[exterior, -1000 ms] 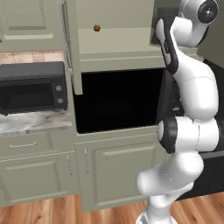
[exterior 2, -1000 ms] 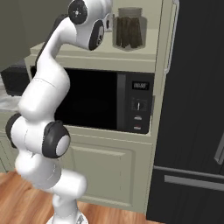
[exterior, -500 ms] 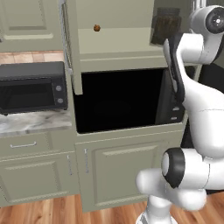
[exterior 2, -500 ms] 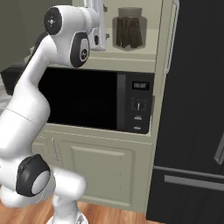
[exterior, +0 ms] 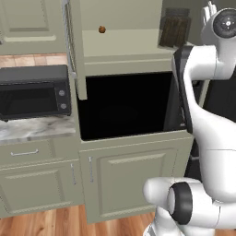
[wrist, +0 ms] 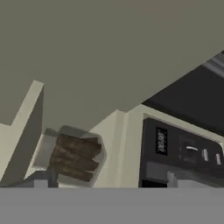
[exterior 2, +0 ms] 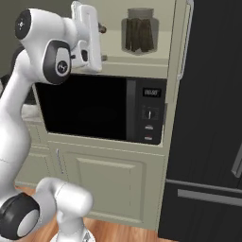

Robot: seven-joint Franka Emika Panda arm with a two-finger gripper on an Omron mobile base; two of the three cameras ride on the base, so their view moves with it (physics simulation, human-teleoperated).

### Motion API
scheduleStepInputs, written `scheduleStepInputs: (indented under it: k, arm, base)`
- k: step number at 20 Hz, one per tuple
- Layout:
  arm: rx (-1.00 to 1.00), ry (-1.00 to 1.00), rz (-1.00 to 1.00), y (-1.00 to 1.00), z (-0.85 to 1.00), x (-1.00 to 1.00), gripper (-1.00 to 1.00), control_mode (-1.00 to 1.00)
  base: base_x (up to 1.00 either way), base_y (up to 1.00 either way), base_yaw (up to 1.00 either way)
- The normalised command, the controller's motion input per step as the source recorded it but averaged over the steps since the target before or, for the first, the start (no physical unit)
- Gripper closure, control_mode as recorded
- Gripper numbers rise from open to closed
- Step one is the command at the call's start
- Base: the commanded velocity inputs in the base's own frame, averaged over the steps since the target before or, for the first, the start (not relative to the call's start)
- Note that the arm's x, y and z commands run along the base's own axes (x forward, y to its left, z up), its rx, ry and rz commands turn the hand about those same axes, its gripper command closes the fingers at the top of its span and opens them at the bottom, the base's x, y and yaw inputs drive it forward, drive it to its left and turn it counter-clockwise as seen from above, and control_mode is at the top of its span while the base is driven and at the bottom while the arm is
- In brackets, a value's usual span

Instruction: Pick the jar and jar from the dining table and place them in the open cabinet. Close the cabinet after placing the objects.

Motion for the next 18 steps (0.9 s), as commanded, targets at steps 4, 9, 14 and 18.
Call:
scheduleStepInputs:
  k: [4,9,14,18]
  arm:
    - [-0.01,0.25,-0.02,0.24,-0.28,-0.65,-1.0,-1.0]
    - [0.0,0.19,-0.01,0.21,-0.52,-0.61,-1.0,-1.0]
    - [0.0,0.12,-0.02,0.2,-0.54,-0.47,-1.0,-1.0]
    - [0.0,0.02,-0.01,0.04,0.0,-0.01,-1.0,-1.0]
  base:
    - [0.0,0.0,0.0]
    - [0.0,0.0,0.0]
    - [0.0,0.0,0.0]
    - [0.0,0.0,0.0]
